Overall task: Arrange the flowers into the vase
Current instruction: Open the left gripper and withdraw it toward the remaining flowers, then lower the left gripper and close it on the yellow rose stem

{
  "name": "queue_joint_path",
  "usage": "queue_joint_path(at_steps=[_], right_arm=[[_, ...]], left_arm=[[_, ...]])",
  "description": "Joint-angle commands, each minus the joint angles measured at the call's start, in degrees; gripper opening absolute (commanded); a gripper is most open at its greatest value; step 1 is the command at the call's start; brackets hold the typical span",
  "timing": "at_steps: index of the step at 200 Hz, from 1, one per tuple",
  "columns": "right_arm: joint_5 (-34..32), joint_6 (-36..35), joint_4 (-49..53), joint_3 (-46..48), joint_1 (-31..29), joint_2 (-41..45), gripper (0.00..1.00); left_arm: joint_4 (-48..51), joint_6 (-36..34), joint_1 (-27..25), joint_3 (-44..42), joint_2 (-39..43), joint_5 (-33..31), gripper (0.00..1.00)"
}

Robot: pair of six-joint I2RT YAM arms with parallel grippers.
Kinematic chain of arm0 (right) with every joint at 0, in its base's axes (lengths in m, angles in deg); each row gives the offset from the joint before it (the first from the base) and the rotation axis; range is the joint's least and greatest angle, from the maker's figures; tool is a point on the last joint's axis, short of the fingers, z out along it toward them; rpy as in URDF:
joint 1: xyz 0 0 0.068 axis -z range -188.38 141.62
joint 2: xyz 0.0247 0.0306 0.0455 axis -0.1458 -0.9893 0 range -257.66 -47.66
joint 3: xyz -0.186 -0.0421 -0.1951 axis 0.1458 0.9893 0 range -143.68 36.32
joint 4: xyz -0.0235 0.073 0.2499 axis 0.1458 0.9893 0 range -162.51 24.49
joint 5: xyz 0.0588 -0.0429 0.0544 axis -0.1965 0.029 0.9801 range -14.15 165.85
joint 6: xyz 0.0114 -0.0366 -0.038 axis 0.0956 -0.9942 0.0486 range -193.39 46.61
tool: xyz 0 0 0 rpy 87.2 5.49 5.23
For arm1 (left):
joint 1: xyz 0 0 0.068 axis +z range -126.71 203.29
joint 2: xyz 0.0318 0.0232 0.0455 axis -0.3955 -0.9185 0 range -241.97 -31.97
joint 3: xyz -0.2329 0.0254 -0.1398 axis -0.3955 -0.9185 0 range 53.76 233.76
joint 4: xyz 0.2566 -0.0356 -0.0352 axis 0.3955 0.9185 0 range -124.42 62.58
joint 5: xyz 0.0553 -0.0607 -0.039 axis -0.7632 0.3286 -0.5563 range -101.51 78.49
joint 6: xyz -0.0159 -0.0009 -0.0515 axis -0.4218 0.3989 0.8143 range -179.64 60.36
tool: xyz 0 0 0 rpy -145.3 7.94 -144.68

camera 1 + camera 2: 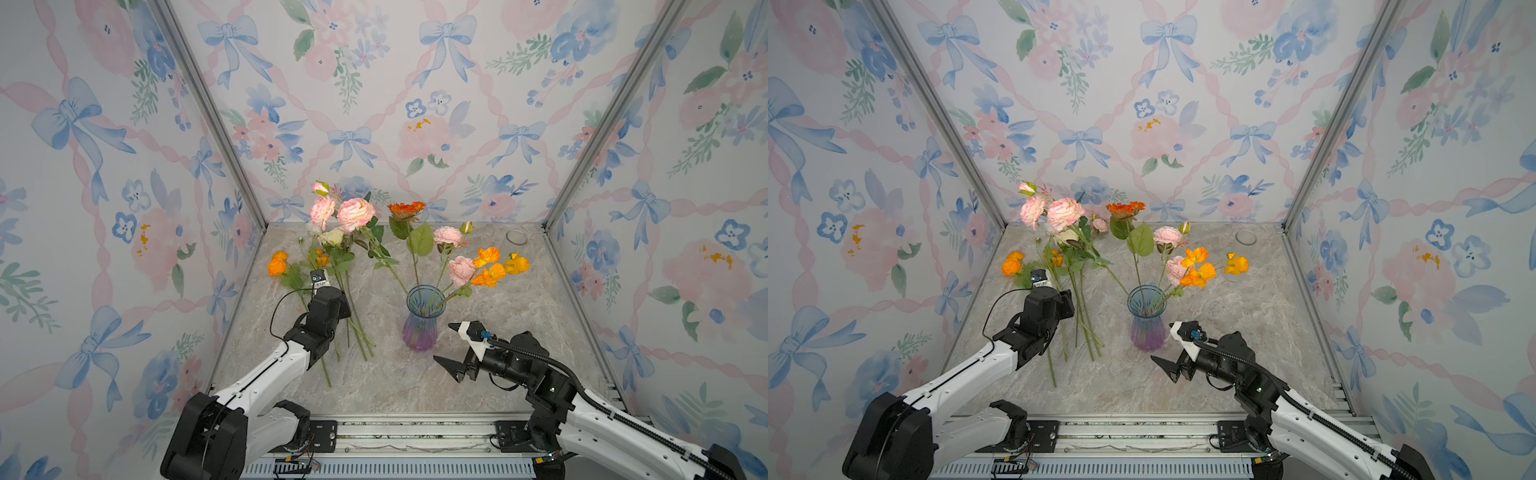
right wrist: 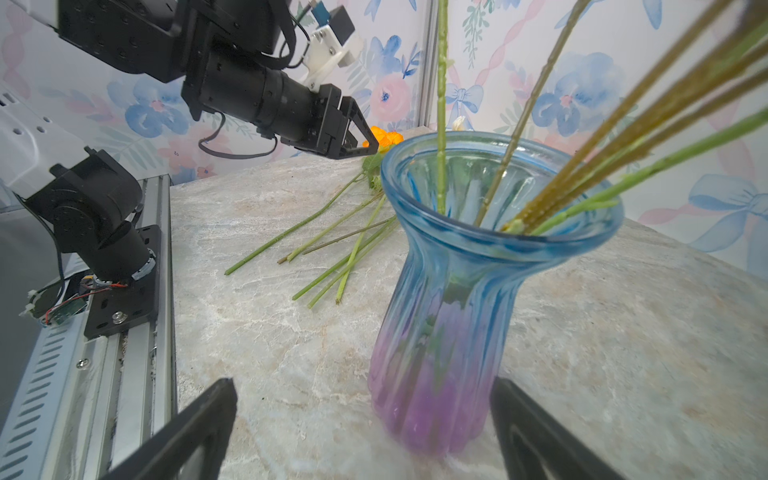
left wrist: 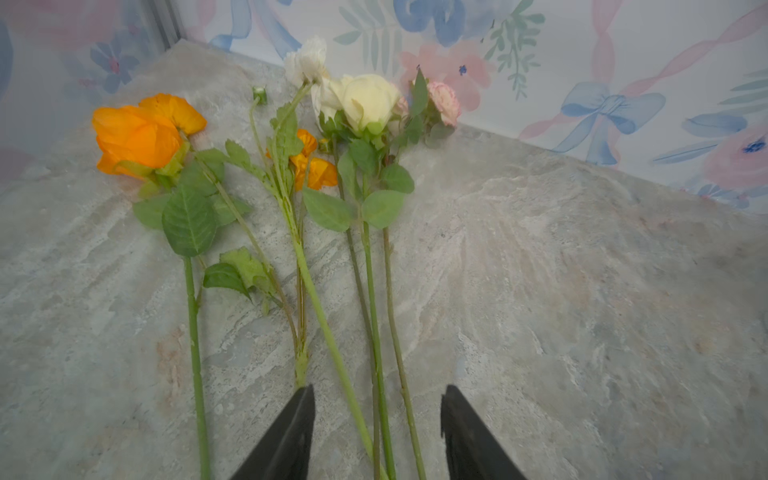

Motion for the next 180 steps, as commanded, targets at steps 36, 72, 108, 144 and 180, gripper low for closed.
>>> queue_joint_path(at_steps=[36, 72, 108, 144, 180], right_arm=[[-0.02, 0.5, -0.14, -0.84, -0.05, 0.44, 0.97], [0.0, 0.59, -0.29, -0.75, 0.03, 0.63, 0.97], [-0.16, 0.62, -0.17, -0.67, 0.08, 1.15, 0.97], [-0.42, 0.55, -0.21, -0.45, 0.13, 1.34, 0.97], [-0.96, 0.41, 0.22, -0.36, 0.28, 1.72, 0.97]], left_arm=[[-1.44, 5.62, 7.05, 3.39, -8.09, 1.04, 0.32], [-1.46, 5.61, 13.81, 3.16, -11.34, 1.6, 0.2], [-1.37, 6.27, 15.85, 2.28, -12.92, -1.14, 0.19], [-1.97, 7.41, 17.95, 2.82, -17.66, -0.54, 0.17], [-1.98, 7.74, 18.71, 4.65, -22.64, 0.48, 0.17]])
